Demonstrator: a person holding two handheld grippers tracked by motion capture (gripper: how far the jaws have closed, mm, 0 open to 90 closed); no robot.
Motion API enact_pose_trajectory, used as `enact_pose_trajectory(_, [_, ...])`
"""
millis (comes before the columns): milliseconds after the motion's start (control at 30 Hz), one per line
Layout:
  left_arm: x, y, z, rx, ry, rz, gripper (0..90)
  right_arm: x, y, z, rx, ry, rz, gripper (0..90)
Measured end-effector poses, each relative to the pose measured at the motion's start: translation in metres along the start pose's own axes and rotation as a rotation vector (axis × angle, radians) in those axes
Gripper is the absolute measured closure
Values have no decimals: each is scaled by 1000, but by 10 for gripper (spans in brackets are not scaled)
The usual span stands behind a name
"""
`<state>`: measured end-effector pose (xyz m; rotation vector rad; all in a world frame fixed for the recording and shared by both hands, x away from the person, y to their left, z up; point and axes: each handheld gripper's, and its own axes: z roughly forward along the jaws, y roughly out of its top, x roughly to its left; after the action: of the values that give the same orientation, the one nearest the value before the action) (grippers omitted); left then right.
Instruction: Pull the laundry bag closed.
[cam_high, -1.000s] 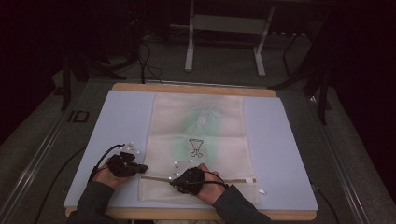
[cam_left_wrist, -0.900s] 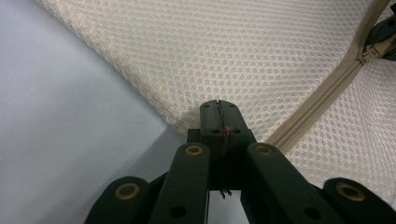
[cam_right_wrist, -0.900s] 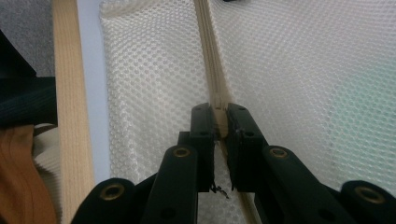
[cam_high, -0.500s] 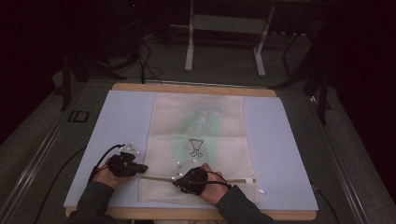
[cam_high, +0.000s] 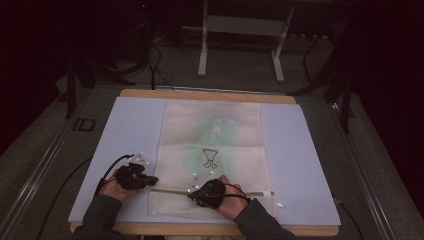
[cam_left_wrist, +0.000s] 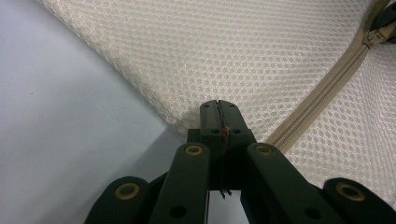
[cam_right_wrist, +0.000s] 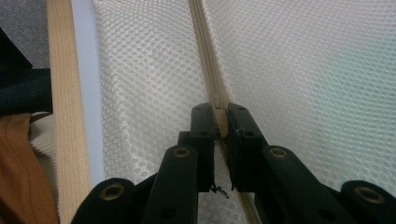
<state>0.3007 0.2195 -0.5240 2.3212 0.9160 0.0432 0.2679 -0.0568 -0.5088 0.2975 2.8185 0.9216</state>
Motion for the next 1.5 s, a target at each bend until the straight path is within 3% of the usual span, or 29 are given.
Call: enact_pose_trajectory(1500, [0, -1, 0, -3, 2, -5, 900, -2, -17, -13, 30, -25, 1, 823])
